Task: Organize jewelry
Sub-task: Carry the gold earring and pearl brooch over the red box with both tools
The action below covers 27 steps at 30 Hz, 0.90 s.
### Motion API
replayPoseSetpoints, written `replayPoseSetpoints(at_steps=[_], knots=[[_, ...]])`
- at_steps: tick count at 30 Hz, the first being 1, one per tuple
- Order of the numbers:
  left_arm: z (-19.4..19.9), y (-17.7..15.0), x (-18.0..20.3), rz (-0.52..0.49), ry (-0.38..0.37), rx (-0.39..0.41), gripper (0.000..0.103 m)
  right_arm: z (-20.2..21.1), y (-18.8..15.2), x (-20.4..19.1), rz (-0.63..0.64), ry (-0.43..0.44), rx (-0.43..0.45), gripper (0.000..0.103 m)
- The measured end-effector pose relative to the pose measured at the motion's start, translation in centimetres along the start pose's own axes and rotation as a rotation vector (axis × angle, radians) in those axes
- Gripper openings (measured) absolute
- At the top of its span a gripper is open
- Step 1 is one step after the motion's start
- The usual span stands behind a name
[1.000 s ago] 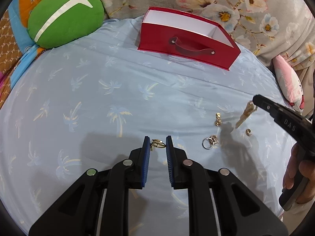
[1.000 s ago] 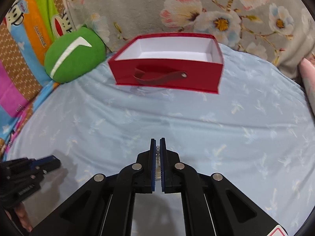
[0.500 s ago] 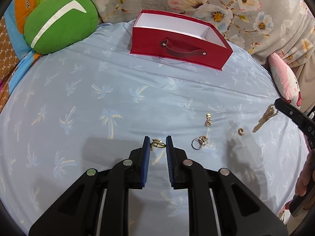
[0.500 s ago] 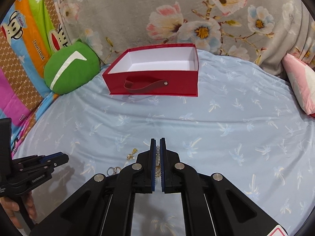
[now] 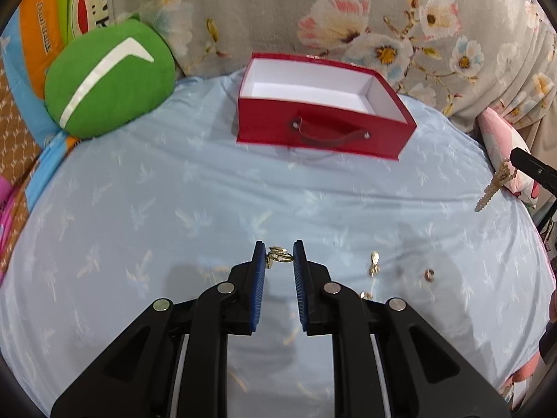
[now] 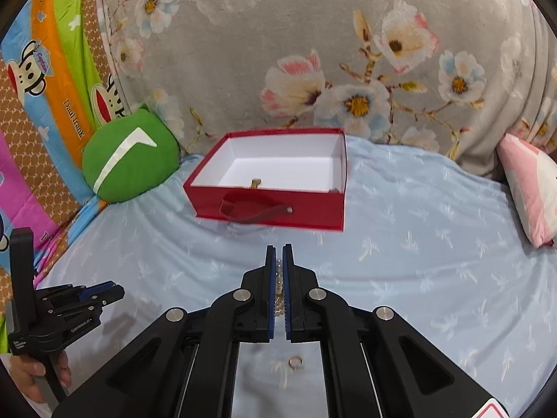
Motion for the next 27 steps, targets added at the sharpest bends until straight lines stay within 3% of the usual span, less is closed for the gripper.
replayPoseSetpoints(at_steps=[9, 15, 23, 27], knots=[[-1.4, 7.3, 0.7, -0.045, 0.015, 0.078, 0.016, -3.7, 6.1, -0.1, 0.043, 0.018, 0.048, 0.003], [-4.1, 13.1, 2.3, -0.087, 0.031, 0.117, 0.016, -8.4, 10.9, 0.5, 0.039, 0.042, 0.056, 0.003], [-9.8, 21.4, 5.0, -0.114, 0.030, 0.142, 0.016, -16.6, 15.5, 1.9, 0.041, 0.027, 0.020, 0.003], [-13.9, 24.7, 5.9, -0.100, 0.015, 0.118, 0.016, -21.1, 16.4, 2.9, 0.031, 0.014, -0.009, 0.003]])
Point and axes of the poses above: each gripper's, at about its wrist camera, not at the fingertips, and z roughly against the way its jaws point, x to its right, y to its top, the point moved 6 cm from there along -z, roughly the way its jaws point, and after that the axes turned 6 degrees about z, right-handed, at the moved point
